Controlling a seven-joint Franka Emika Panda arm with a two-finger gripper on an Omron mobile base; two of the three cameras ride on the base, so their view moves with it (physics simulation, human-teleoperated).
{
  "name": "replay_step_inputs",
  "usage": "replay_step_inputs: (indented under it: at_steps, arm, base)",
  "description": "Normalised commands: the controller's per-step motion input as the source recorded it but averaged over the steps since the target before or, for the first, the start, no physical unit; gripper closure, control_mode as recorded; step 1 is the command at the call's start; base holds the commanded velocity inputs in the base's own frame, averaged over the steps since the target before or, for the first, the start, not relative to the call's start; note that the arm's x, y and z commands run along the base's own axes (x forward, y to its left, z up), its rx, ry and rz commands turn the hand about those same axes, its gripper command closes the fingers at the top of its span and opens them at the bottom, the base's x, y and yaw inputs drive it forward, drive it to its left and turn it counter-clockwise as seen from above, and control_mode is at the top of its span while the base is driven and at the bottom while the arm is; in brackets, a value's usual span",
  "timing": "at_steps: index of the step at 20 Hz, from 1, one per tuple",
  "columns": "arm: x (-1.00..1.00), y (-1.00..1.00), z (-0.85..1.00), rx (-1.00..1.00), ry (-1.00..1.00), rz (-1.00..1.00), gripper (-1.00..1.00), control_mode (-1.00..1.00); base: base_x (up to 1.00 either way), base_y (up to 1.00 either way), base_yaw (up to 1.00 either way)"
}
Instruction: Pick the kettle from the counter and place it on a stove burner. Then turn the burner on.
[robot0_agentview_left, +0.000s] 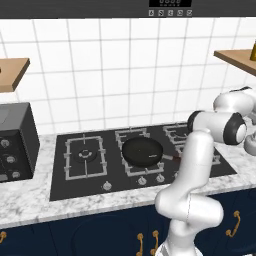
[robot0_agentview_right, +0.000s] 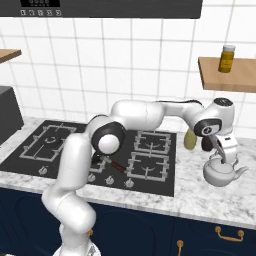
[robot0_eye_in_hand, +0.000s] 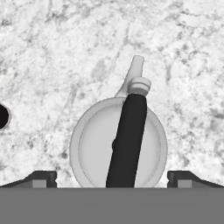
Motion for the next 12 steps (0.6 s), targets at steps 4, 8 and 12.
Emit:
replay_step_inputs:
  at_steps: [4, 8, 12]
  arm:
    - [0.09, 0.00, -0.10, 0.00, 0.00, -0.01, -1.00, -1.00]
    - [0.00, 0.00, 0.00, 0.00, 0.00, 0.00, -1.00, -1.00]
    - [0.00, 0.00, 0.00, 0.00, 0.00, 0.00, 1.00, -1.00]
  base:
    - [0.00, 0.00, 0.00]
    - [0.00, 0.00, 0.00]
    - [0.00, 0.00, 0.00]
